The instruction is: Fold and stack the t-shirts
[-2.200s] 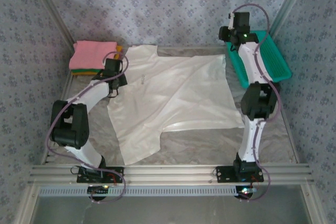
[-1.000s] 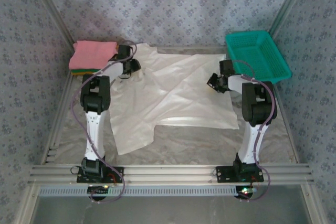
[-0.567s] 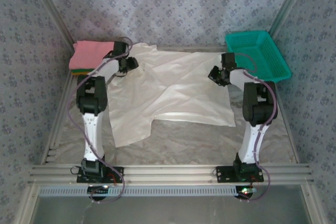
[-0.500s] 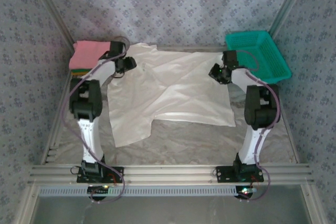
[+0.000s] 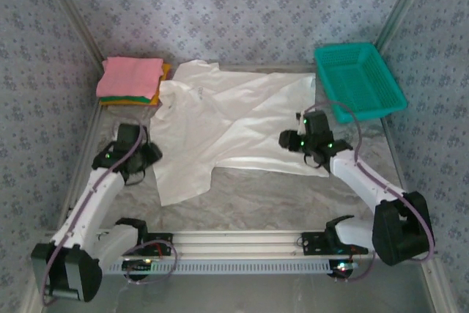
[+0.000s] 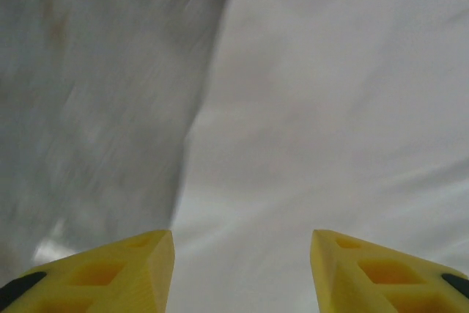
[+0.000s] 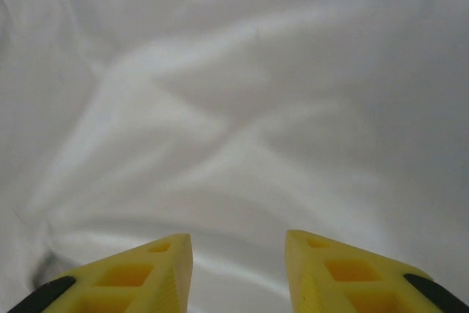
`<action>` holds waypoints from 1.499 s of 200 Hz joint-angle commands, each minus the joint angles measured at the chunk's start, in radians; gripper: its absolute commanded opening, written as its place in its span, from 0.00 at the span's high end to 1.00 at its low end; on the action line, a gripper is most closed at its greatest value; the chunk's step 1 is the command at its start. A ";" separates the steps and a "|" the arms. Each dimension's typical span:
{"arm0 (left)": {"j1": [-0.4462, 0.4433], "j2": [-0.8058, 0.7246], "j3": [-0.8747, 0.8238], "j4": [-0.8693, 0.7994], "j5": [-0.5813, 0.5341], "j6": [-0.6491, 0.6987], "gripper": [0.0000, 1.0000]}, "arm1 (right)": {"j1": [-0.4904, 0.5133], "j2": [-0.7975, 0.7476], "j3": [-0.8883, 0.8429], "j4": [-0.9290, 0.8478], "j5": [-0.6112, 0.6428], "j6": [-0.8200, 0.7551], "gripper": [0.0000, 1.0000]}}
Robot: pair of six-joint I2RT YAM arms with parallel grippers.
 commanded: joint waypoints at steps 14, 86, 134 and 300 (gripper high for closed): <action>-0.053 -0.191 -0.093 -0.310 -0.008 -0.259 0.47 | 0.093 -0.147 -0.122 0.051 0.063 -0.049 0.51; -0.333 -0.009 -0.148 -0.239 -0.022 -0.442 0.46 | 0.089 -0.228 -0.189 0.126 0.129 -0.110 0.37; -0.334 0.000 -0.275 -0.055 0.006 -0.449 0.46 | 0.074 -0.221 -0.232 0.190 0.088 -0.116 0.29; -0.328 -0.050 -0.330 0.137 0.017 -0.381 0.58 | 0.055 -0.146 -0.214 0.236 0.040 -0.085 0.27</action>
